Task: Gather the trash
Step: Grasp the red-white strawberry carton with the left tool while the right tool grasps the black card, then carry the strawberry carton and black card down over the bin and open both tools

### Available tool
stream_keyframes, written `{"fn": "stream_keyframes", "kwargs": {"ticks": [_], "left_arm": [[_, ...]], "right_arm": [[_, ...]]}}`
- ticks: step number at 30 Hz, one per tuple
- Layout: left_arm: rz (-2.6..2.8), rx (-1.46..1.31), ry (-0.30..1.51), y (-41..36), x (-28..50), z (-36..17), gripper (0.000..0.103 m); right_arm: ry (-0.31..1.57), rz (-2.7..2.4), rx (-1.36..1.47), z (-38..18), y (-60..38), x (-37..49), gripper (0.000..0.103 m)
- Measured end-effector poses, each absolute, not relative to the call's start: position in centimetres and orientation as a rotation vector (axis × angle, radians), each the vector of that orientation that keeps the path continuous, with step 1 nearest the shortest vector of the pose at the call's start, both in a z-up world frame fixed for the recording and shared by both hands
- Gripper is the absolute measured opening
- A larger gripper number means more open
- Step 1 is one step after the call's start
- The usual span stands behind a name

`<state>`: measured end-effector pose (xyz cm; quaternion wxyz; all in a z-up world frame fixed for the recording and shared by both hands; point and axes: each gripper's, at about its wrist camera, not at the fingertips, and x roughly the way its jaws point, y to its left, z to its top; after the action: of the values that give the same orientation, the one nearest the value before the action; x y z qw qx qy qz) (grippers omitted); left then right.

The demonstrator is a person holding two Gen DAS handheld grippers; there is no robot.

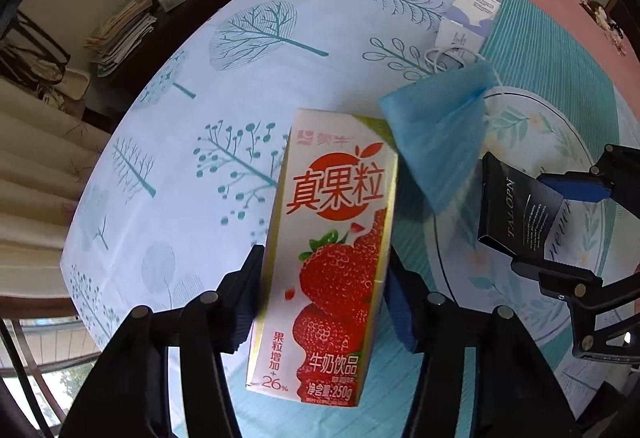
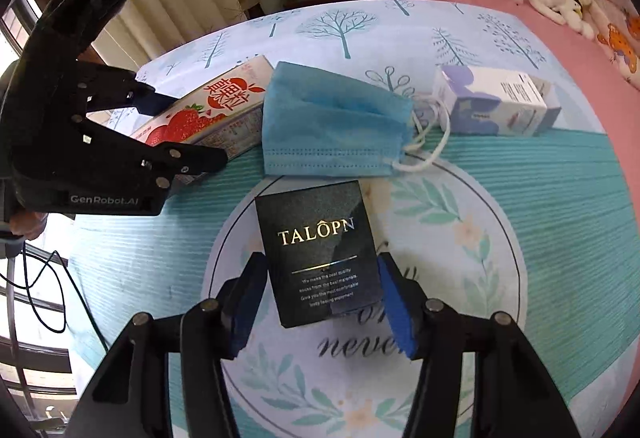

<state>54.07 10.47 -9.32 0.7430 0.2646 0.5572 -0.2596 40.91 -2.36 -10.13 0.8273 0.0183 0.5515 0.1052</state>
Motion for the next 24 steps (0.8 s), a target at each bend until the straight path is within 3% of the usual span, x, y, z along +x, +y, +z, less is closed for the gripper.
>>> {"fn": "stream_keyframes", "kwargs": {"ticks": [13,24], "left_arm": [[-0.425,0.299,1.240,14.0,42.8,-3.9,0.053],[-0.292,0.112,1.140,10.0,27.9,1.4,0.053]], "right_arm": [[1.151,0.297,0.120,-7.0,-4.9,33.5,0.056],[1.080,0.478,0.053,-1.8,-8.9,23.9,0.056]]}}
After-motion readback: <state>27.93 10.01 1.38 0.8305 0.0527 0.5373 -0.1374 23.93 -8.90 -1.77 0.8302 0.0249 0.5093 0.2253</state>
